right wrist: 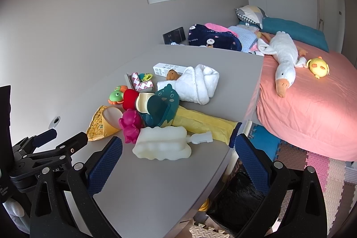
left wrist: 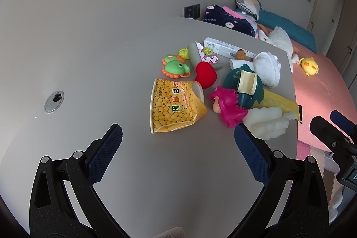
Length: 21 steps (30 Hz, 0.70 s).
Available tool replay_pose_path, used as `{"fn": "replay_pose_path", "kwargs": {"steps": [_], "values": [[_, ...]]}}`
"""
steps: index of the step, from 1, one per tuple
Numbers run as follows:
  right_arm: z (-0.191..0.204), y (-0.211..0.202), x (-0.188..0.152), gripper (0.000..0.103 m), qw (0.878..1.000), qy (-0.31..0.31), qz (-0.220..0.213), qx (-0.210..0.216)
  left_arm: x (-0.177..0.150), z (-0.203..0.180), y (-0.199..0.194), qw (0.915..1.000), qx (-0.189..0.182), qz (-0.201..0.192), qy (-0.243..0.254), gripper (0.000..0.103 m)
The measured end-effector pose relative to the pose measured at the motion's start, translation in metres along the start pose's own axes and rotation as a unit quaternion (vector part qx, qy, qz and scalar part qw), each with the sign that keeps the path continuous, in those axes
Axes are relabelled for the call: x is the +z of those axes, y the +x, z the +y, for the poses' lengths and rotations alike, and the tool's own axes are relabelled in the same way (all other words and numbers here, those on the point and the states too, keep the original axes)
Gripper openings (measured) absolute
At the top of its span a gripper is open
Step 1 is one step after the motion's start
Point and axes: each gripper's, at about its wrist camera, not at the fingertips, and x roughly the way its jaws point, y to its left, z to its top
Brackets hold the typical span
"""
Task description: Collect trash
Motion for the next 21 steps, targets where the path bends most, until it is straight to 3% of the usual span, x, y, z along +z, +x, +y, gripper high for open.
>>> {"fn": "replay_pose_path", "kwargs": {"steps": [21], "values": [[0.0016, 0.0008, -0.0032, 0.1, 1.0, -0.003, 0.003, -0.001, 0.0006, 0.0024, 0.0027, 1.0, -0.001, 0.005, -0.007, 0.097]]}}
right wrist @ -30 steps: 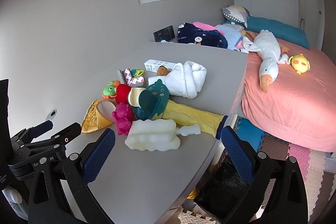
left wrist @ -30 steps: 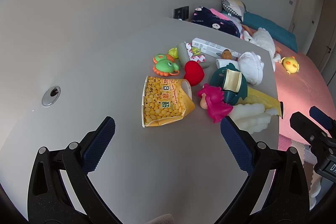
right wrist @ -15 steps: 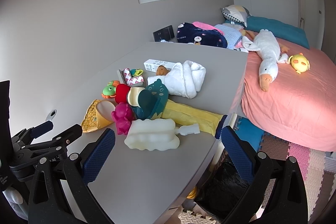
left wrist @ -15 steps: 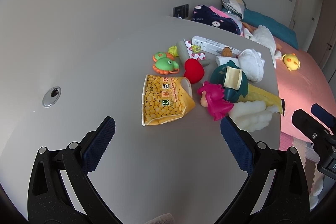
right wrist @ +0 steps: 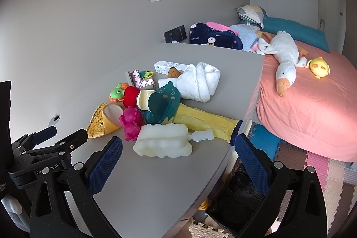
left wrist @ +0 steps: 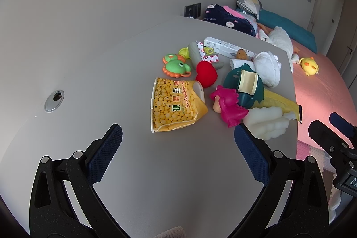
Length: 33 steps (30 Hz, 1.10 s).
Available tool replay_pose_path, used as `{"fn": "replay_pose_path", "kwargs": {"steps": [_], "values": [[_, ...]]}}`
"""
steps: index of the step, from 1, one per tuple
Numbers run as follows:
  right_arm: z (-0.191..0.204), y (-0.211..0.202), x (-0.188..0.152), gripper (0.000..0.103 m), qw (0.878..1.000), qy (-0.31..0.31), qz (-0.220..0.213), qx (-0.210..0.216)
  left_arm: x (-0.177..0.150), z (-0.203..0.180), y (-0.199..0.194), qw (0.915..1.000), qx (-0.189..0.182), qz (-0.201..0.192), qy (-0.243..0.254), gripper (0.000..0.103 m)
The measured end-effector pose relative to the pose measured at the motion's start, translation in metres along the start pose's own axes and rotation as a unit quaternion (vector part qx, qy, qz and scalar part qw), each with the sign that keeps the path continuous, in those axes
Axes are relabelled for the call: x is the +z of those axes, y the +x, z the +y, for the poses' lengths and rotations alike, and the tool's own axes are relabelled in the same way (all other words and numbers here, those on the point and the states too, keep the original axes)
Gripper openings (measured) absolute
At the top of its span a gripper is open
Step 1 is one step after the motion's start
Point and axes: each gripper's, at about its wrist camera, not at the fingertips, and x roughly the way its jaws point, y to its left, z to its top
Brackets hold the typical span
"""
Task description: Collect trash
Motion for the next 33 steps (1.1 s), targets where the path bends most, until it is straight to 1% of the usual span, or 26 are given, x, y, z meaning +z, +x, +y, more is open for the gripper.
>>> {"fn": "replay_pose_path", "kwargs": {"steps": [7, 11, 17, 22, 29, 30, 33], "values": [[0.002, 0.004, -0.003, 0.1, 1.0, -0.005, 0.002, 0.002, -0.001, 0.0, 0.0, 0.9999, 0.012, -0.002, 0.008, 0.097], [0.003, 0.008, -0.004, 0.1, 1.0, -0.022, 0.008, 0.012, -0.002, 0.006, 0.003, 1.0, -0.001, 0.001, -0.004, 0.097], [0.018, 0.019, -0.004, 0.1, 0.995, -0.088, 0.026, 0.037, -0.001, 0.016, 0.009, 0.9998, 0.014, 0.007, -0.008, 0.097], [0.031, 0.036, -0.003, 0.1, 0.991, -0.119, 0.043, 0.035, 0.002, 0.025, 0.017, 0.9994, 0.023, 0.018, -0.016, 0.097], [0.037, 0.053, 0.003, 0.1, 0.981, -0.18, 0.059, 0.042, 0.011, 0.025, 0.029, 0.9994, 0.016, 0.021, -0.024, 0.097], [0.038, 0.055, 0.004, 0.1, 0.979, -0.19, 0.061, 0.04, 0.012, 0.024, 0.031, 0.9994, 0.014, 0.022, -0.022, 0.096], [0.039, 0.062, 0.006, 0.1, 0.974, -0.212, 0.071, 0.044, 0.017, 0.017, 0.04, 0.9995, 0.007, 0.029, -0.015, 0.089]]}}
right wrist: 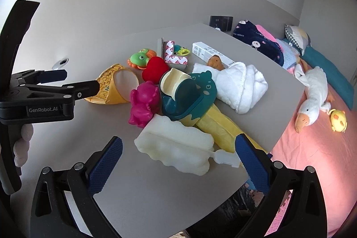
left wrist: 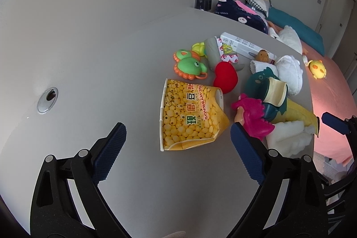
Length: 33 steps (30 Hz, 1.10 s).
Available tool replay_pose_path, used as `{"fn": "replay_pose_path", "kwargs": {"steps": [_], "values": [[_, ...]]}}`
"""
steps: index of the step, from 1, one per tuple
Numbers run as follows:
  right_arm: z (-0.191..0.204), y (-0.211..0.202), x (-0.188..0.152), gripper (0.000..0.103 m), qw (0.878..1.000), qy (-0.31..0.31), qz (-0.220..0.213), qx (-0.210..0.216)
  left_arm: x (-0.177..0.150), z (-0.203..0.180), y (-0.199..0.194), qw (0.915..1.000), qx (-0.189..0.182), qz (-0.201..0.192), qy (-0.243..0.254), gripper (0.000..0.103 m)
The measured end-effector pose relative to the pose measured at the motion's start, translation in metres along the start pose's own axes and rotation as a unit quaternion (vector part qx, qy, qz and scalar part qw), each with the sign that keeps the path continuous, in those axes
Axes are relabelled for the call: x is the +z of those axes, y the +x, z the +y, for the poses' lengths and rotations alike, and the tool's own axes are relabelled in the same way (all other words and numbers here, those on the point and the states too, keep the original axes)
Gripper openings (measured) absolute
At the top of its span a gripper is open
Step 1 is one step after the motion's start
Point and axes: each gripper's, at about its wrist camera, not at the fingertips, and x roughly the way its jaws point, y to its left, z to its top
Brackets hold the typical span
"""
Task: Collect trash
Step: 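Grasp the yellow corn bag with left tool while right tool grasps the white foam block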
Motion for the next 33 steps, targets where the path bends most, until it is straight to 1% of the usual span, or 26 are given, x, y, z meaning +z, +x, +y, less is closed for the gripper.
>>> {"fn": "replay_pose_path", "kwargs": {"steps": [2, 4, 7, 10, 11, 13, 15, 16, 17, 18, 21, 24, 28, 29, 30, 31, 32, 33], "values": [[0.0, 0.005, 0.002, 0.1, 1.0, -0.011, 0.005, 0.009, 0.004, -0.005, 0.007, 1.0, -0.003, 0.006, 0.006, 0.084], [0.0, 0.009, 0.003, 0.1, 1.0, -0.023, 0.007, 0.02, 0.007, -0.009, 0.013, 0.9999, -0.006, 0.01, 0.009, 0.082], [0.002, 0.017, 0.006, 0.1, 0.999, -0.042, 0.01, 0.03, 0.012, -0.013, 0.02, 0.9998, -0.011, 0.015, 0.011, 0.081], [0.003, 0.027, 0.006, 0.088, 0.998, -0.051, 0.025, 0.04, 0.017, -0.015, 0.026, 0.9997, -0.011, 0.018, 0.013, 0.081], [0.003, 0.031, 0.005, 0.08, 0.997, -0.051, 0.032, 0.047, 0.018, -0.016, 0.027, 0.9997, -0.012, 0.018, 0.015, 0.081], [0.003, 0.037, 0.003, 0.077, 0.996, -0.048, 0.039, 0.058, 0.02, -0.017, 0.032, 0.9996, -0.012, 0.02, 0.018, 0.081], [0.004, 0.039, 0.002, 0.072, 0.996, -0.051, 0.038, 0.064, 0.023, -0.018, 0.038, 0.9995, -0.011, 0.024, 0.019, 0.077], [0.004, 0.04, 0.001, 0.07, 0.996, -0.051, 0.037, 0.066, 0.024, -0.017, 0.04, 0.9994, -0.013, 0.026, 0.018, 0.072], [0.004, 0.04, 0.001, 0.066, 0.996, -0.052, 0.036, 0.068, 0.025, -0.017, 0.043, 0.9993, -0.016, 0.029, 0.016, 0.065], [0.004, 0.04, 0.001, 0.063, 0.996, -0.051, 0.036, 0.068, 0.025, -0.016, 0.045, 0.9991, -0.02, 0.036, 0.015, 0.063], [0.003, 0.04, 0.0, 0.059, 0.996, -0.049, 0.037, 0.072, 0.025, -0.021, 0.047, 0.9989, -0.01, 0.035, 0.029, 0.061], [0.0, 0.04, 0.0, 0.056, 0.996, -0.034, 0.04, 0.079, 0.026, -0.023, 0.049, 0.9986, -0.008, 0.036, 0.038, 0.059], [-0.004, 0.038, 0.0, 0.049, 0.995, -0.015, 0.039, 0.086, 0.025, -0.029, 0.055, 0.9976, 0.011, 0.035, 0.06, 0.058], [-0.006, 0.037, 0.0, 0.046, 0.995, -0.008, 0.038, 0.088, 0.025, -0.031, 0.055, 0.9972, 0.017, 0.032, 0.065, 0.055], [-0.007, 0.036, 0.0, 0.044, 0.995, -0.001, 0.038, 0.09, 0.024, -0.032, 0.056, 0.9971, 0.015, 0.028, 0.069, 0.052], [-0.008, 0.035, 0.0, 0.042, 0.995, 0.006, 0.037, 0.091, 0.024, -0.033, 0.055, 0.9973, 0.003, 0.024, 0.069, 0.041], [-0.009, 0.034, 0.0, 0.04, 0.995, 0.013, 0.035, 0.091, 0.023, -0.034, 0.054, 0.9975, -0.008, 0.022, 0.067, 0.032], [-0.01, 0.032, 0.0, 0.038, 0.995, 0.02, 0.033, 0.092, 0.023, -0.035, 0.053, 0.9975, -0.004, 0.017, 0.068, 0.026]]}}
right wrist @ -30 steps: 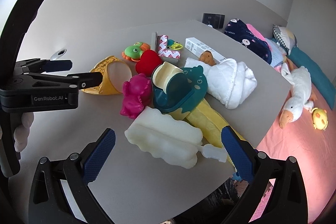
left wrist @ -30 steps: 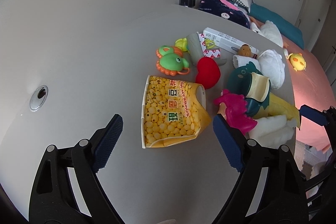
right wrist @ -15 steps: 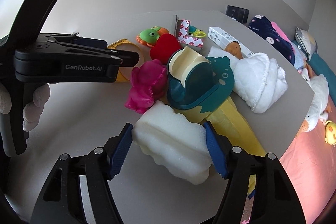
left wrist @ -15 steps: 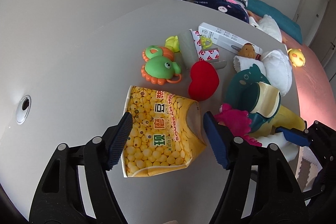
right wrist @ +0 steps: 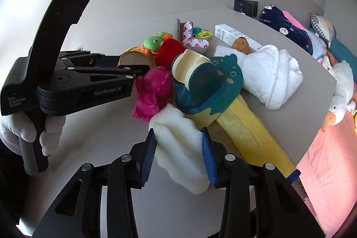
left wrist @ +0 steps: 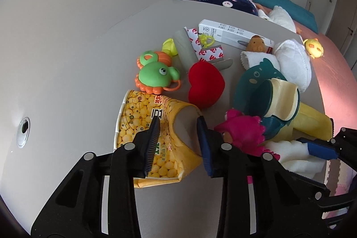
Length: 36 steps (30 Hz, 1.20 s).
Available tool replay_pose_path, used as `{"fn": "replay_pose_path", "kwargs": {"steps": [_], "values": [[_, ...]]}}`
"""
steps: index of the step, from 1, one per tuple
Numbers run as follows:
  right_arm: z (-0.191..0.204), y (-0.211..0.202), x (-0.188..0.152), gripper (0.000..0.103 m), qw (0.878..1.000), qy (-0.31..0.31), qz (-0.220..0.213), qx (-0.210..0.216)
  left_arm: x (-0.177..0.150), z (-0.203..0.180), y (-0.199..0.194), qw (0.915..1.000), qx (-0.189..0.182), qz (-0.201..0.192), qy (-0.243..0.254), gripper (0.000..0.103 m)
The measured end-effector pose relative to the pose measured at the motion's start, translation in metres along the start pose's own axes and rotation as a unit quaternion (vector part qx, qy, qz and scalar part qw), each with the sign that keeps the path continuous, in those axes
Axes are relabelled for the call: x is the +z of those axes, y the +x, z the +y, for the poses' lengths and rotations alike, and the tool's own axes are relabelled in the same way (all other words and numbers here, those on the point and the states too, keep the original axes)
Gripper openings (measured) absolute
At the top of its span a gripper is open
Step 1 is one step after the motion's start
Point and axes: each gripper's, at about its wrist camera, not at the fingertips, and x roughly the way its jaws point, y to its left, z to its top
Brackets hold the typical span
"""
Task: Collect trash
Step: 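Grasp the yellow corn bag with left tool while right tool grasps the white foam block, then carry both items over the black bin and open both tools to drop them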
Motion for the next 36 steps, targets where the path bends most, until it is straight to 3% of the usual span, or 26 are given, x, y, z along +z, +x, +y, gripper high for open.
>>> {"fn": "replay_pose_path", "kwargs": {"steps": [5, 11, 17, 36], "values": [[0.0, -0.015, -0.001, 0.034, 0.999, 0.029, -0.022, 0.0, -0.001, -0.001, -0.007, 1.0, 0.002, -0.009, -0.003, 0.024], [0.005, -0.038, -0.003, 0.034, 0.999, 0.027, -0.041, -0.001, 0.001, 0.002, -0.039, 0.9988, 0.006, -0.046, -0.012, 0.024], [0.0, -0.059, -0.008, 0.034, 0.997, 0.041, -0.06, -0.006, -0.009, -0.01, -0.066, 0.9983, -0.002, -0.059, -0.007, 0.024], [-0.071, -0.138, -0.06, 0.037, 0.985, 0.118, -0.106, -0.064, -0.009, -0.116, -0.092, 0.9947, -0.063, -0.062, 0.053, 0.024]]}}
